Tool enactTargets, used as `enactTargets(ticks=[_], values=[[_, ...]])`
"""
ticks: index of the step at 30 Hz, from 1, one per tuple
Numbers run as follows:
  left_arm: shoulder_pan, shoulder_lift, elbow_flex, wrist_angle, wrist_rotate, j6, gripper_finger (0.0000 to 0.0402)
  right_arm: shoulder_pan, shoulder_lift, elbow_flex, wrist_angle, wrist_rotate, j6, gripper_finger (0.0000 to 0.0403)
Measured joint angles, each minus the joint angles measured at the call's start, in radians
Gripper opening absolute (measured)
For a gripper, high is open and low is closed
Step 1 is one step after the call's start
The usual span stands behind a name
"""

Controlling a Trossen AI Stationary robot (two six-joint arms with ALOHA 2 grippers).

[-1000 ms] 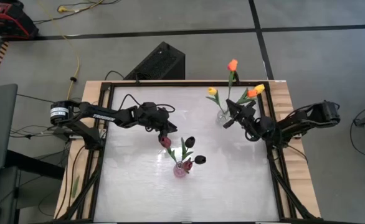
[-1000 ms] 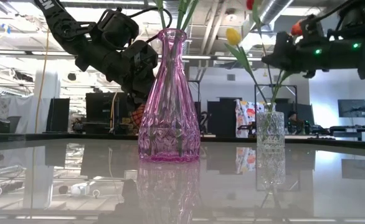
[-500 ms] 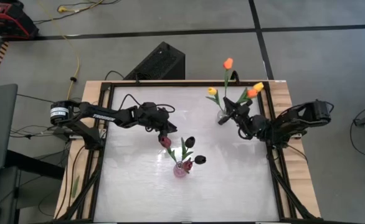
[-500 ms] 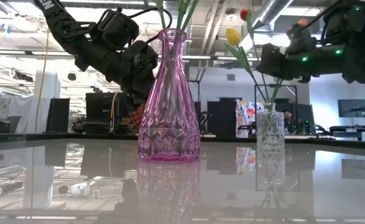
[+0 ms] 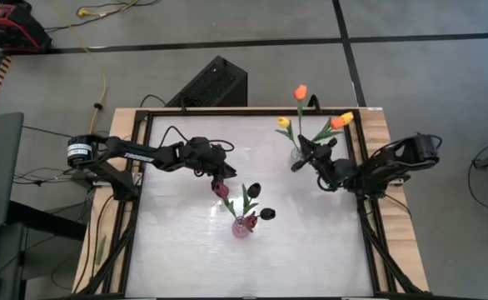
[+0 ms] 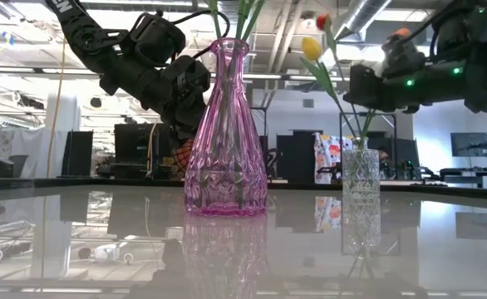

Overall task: Sort flowers into vase by color
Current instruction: Put the orange flower into the transparent vase

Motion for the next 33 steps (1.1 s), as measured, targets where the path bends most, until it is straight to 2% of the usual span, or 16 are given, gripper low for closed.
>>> enactTargets(ticks=[7, 19, 29, 33], values=[[-0.007, 0.000, 0.000, -0.008, 0.000, 0.000, 0.0067, 0.002, 0.078, 0.000, 0.008, 0.021, 0.035, 0.0022], [-0.010, 0.000, 0.000, -0.016, -0.001, 0.001, 0.0067, 0.012, 0.072, 0.000, 0.010, 0.021, 0.040, 0.0029], [-0.010, 0.000, 0.000, -0.021, -0.001, 0.001, 0.0067, 0.062, 0.040, 0.000, 0.010, 0.028, -0.105, 0.0070], [-0.010, 0.000, 0.000, -0.021, -0.001, 0.001, 0.0067, 0.102, 0.011, 0.000, 0.010, 0.096, -0.177, 0.0072]])
